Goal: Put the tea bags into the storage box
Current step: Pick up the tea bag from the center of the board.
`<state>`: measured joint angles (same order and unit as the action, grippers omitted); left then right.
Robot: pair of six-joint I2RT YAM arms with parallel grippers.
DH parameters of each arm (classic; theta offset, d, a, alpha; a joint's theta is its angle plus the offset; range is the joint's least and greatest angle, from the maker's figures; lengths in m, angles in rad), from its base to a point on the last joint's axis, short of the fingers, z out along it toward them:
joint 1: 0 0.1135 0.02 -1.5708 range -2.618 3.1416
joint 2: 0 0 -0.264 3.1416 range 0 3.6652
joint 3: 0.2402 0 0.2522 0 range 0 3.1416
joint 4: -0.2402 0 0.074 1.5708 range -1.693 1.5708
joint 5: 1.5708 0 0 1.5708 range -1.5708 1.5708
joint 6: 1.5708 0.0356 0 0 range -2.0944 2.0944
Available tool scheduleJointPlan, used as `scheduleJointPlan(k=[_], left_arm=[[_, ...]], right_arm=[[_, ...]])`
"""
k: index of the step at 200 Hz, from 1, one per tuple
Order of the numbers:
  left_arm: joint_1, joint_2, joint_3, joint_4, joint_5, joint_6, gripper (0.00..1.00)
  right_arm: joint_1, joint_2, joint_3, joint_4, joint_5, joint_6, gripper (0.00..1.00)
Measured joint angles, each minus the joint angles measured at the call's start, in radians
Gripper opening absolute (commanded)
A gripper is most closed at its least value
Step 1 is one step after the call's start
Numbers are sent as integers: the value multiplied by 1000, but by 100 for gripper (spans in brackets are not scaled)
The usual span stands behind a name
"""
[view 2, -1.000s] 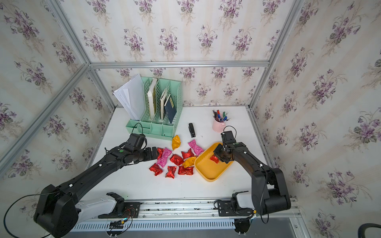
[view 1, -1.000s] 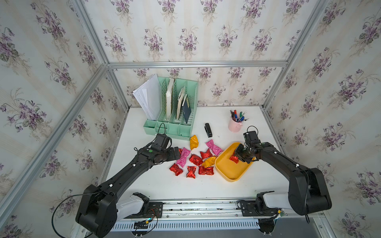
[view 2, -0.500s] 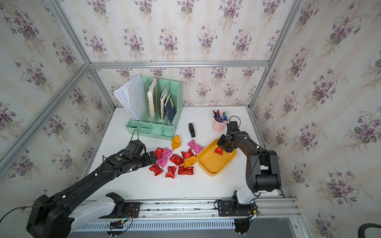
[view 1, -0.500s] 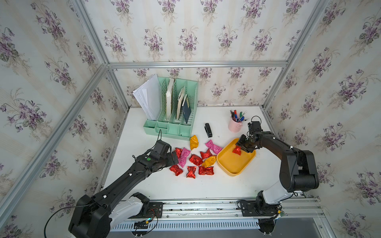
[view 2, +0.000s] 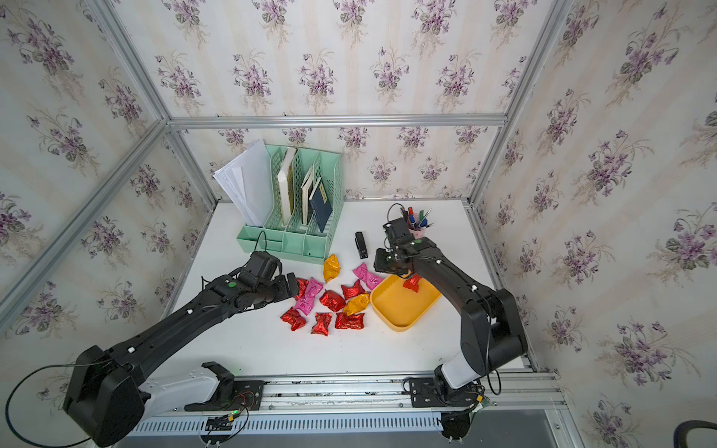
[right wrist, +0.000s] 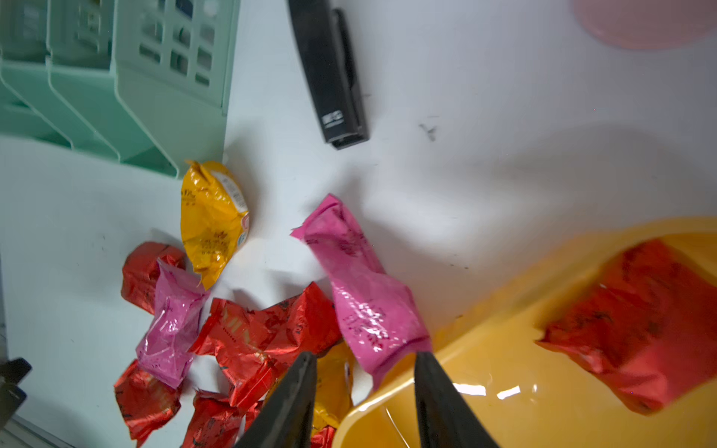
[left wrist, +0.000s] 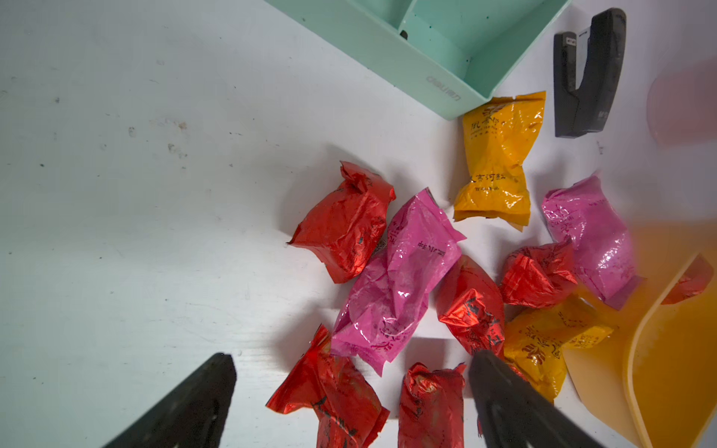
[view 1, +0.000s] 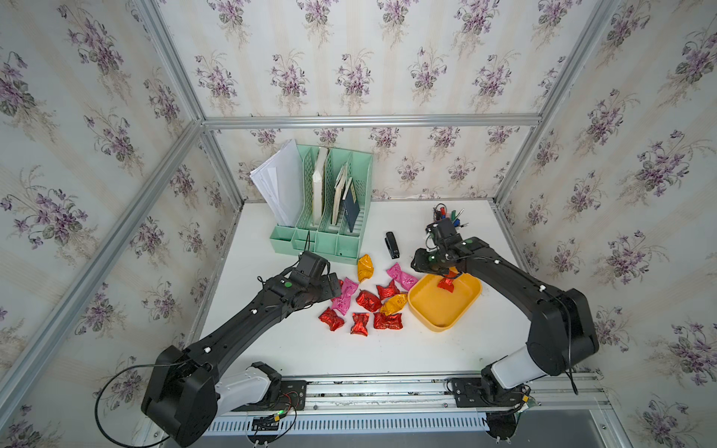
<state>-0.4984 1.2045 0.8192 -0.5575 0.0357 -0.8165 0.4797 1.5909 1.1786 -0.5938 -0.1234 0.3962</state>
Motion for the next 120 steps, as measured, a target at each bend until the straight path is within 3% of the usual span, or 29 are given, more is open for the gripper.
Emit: scheduleJointPlan(k=[29,77,105,120], left_arm=[[-6,-42,-42,1,26,7,99],[-7,-230,-172,-50,37,14,99],[-7,-319,-214,-91,27,13,99],[-7,-344,-226,-111,18,13,99]], right_arm=[[34,103,52,-16,64,-51,36],[63,201,124,-33,79,-109,50],[111,249,181,-32,61,-124,49],[110,283,210,-33,74,-132,43]])
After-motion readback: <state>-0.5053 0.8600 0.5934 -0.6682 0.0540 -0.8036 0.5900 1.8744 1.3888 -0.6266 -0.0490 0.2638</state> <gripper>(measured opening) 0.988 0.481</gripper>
